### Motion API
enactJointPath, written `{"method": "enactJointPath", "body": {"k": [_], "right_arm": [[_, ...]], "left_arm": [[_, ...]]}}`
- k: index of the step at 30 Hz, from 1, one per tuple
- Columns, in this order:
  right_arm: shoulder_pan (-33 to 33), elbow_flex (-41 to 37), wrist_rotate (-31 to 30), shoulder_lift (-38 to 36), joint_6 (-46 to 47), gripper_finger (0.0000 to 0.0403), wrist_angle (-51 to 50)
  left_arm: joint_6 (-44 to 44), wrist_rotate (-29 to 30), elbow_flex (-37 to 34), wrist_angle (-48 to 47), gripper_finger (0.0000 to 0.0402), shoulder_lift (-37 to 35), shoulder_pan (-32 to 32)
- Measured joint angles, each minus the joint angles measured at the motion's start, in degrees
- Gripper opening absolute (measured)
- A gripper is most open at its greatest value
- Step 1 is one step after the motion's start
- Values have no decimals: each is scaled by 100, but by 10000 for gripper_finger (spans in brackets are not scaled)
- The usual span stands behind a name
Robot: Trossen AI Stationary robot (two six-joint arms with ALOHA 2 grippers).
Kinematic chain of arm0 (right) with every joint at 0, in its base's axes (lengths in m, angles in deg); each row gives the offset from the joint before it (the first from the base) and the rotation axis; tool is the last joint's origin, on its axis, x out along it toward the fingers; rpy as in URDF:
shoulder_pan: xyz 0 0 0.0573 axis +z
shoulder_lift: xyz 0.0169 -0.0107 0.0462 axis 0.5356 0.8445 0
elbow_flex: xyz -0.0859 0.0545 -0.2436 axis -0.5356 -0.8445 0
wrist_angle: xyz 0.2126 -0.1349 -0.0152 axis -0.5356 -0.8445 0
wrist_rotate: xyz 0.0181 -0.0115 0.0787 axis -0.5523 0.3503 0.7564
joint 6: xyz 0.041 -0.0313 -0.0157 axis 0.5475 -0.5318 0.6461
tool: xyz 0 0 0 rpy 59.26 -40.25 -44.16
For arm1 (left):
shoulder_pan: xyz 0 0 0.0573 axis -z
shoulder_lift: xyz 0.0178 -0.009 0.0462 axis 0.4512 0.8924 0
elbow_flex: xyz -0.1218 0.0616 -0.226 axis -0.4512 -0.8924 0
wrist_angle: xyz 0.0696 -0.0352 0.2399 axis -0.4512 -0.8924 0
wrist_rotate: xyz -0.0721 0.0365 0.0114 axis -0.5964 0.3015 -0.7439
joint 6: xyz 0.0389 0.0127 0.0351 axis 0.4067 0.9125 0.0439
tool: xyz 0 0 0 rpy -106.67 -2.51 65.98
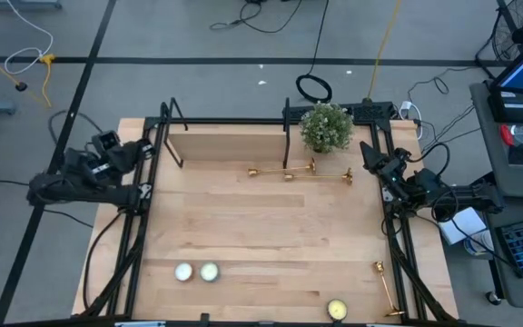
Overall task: Pick & Place candle stick holders
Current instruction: Prepare the shelf
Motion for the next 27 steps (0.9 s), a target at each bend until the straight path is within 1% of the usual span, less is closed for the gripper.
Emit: {"method": "enactJointPath", "body": {"k": [2,5,7,10,13,21,25,27], "right_arm": [[0,0,2,0,2,9,-2],[0,0,4,0,-16,9,-1],[0,0,11,0,-35,9,-4],[0,0,17,0,-35,9,-78],[0,0,20,0,-1,8,-211],[0,0,24,0,4,9,-356],[-1,0,78,0,169,9,-350],[-1,0,226,-2,272,9,-346]], "left_arm": [[145,-265,693,-903,37,533,-1],[838,-451,1746,-2481,37,1361,-3],[1450,-417,2417,-3437,37,1891,-17],[2218,-128,3343,-4708,37,2632,-127],[2833,19,4165,-5651,37,3331,-317],[4175,19,6073,-7618,38,4898,-1059],[4567,21,6760,-8428,38,5583,-1452],[4886,21,6997,-8815,38,5880,-1616]]}}
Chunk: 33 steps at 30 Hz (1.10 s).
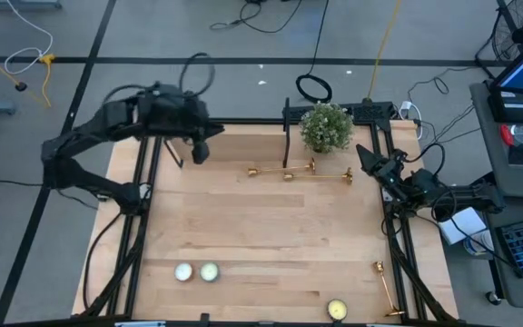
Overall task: Pick & Place candle stick holders
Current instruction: Prepare the shelf
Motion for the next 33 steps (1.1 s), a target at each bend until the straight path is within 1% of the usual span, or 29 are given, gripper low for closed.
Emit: {"method": "enactJointPath", "body": {"k": [3,6,8,11,13,15,17,20,24,26,31,33], "right_arm": [[-1,0,293,2,44,9,53],[0,0,559,0,183,10,164],[-1,0,724,2,192,16,227],[-1,0,1003,0,209,38,217],[-1,2,1124,0,202,60,179],[1,2,1158,1,201,84,116],[1,2,1159,2,196,109,95],[-1,2,1155,0,192,142,16],[1,2,1155,2,193,174,-44],[1,2,1155,1,211,185,-44],[1,2,1153,0,194,201,-44],[0,2,1153,2,194,203,-44]], "left_arm": [[465,107,242,-724,50,448,-231],[778,539,386,-1408,80,874,-395],[1032,963,428,-1839,105,1130,-475],[1298,1678,432,-2153,146,1487,-509],[1357,2142,432,-2198,173,1698,-508],[1423,2387,432,-2204,195,1863,-488],[1584,2361,432,-2246,211,2008,-488],[1725,2217,432,-2367,225,2230,-488],[1609,1601,432,-2741,227,2442,-645],[1520,1428,432,-2835,227,2535,-731],[1607,1440,432,-2650,228,2581,-1005],[1611,1303,432,-2570,228,2581,-1158]]}}
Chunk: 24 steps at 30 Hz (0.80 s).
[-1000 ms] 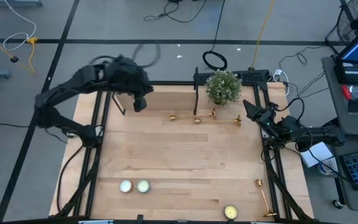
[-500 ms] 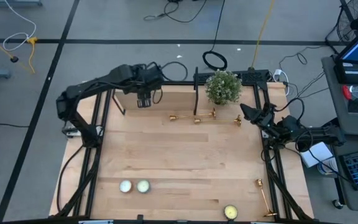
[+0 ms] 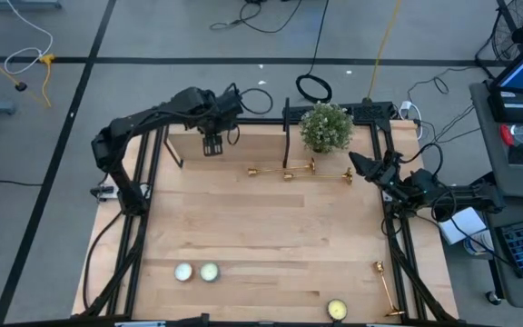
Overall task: Pick & Place candle stick holders
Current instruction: Prepare the shelf
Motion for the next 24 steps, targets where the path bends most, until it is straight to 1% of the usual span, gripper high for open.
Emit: {"method": "enactJointPath", "body": {"k": [6,12,15,20,24], "right_arm": [[0,0,0,0,0,204,0],[1,0,-6,0,-2,204,0],[1,0,-24,0,-2,204,-2],[1,0,-36,0,-4,204,-3],[1,0,-35,0,-4,205,-2]], "left_arm": [[-150,-676,0,20,228,0,-384],[-239,-1010,0,147,228,0,-444],[-282,-1029,0,253,228,69,-393],[-292,-1037,0,250,228,398,-275],[-277,-758,-4,275,227,655,-144]]}}
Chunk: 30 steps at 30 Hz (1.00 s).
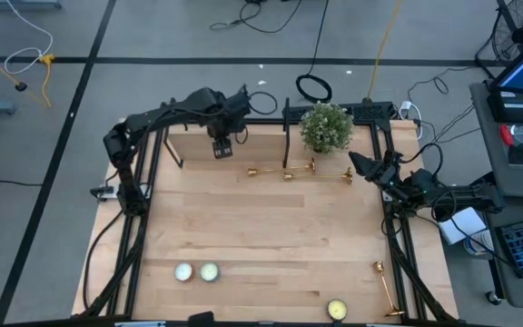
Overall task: Pick & Place candle stick holders
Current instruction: Prepare the shelf
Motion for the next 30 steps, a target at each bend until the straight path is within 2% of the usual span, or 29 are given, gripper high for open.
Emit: {"method": "enactJointPath", "body": {"k": [5,9,14,21,26,30], "right_arm": [[0,0,13,0,30,204,0],[0,0,27,0,35,204,0],[-1,0,29,-2,4,203,0],[0,0,33,-2,3,203,-5],[-2,0,33,-2,2,203,-45],[0,0,33,-2,3,203,-50]], "left_arm": [[-73,77,0,16,204,81,84],[-307,100,0,19,141,81,96],[-311,-285,4,-42,50,66,111],[-986,-141,-2,-10,50,9,57],[-1448,-146,-22,56,50,-354,-165],[-1992,-754,-22,344,50,-907,-448]]}}
